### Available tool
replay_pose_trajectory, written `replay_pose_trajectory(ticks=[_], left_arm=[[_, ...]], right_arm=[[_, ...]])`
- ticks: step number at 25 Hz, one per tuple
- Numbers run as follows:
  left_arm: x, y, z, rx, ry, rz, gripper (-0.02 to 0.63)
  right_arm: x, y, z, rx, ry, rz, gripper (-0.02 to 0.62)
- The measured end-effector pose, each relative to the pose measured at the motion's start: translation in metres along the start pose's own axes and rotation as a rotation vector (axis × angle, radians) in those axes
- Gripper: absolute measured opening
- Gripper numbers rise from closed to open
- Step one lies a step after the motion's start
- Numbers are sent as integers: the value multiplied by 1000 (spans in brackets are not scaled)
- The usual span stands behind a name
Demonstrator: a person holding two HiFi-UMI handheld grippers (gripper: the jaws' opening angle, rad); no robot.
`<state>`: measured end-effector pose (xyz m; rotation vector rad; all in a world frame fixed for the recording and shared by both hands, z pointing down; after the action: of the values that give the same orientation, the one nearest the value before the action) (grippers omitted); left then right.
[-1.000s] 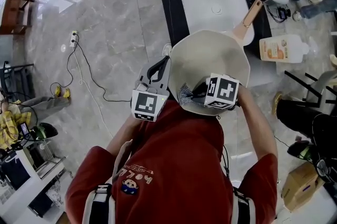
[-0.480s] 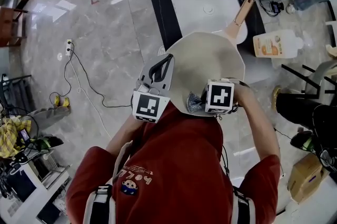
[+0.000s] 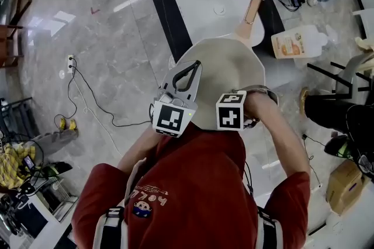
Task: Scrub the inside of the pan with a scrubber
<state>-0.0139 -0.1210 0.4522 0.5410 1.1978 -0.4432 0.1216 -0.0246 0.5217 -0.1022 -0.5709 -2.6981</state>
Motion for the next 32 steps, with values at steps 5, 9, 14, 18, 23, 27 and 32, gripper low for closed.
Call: replay_pose_trajectory(ticks=[5,9,14,18,23,27,32], left_arm=[[-6,0,7,-14,-14,-10,6],[0,5,11,-35,-2,-7,6],[1,6,11,-43,-1,-1,6],[1,6,8,-38,-4,0,5],[0,4,6,-27,-6,-5,5],[-2,5,5,-24,-9,-6,6],[-3,5,3,-21,-9,-5,6]], right_arm=[[-6,9,6,-145,-52,15,64],[-12,18,7,-294,-58,46,66],[-14,25,6,-455,-65,57,72],[-15,32,2,-549,-63,72,72],[-16,42,-4,-650,-11,125,72],[-15,50,-6,-724,31,184,74],[-15,59,-10,-819,86,259,75]])
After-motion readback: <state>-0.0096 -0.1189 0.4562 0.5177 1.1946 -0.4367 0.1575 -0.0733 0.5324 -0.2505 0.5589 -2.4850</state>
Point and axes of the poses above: the fingertips, and each gripper's own axes: z forward along the fingers, y to its right, x out of its top, the point moved 9 cm from there along -z, backward along the fingers, and after that the axes turned 12 degrees about z, right-handed, at the moved point
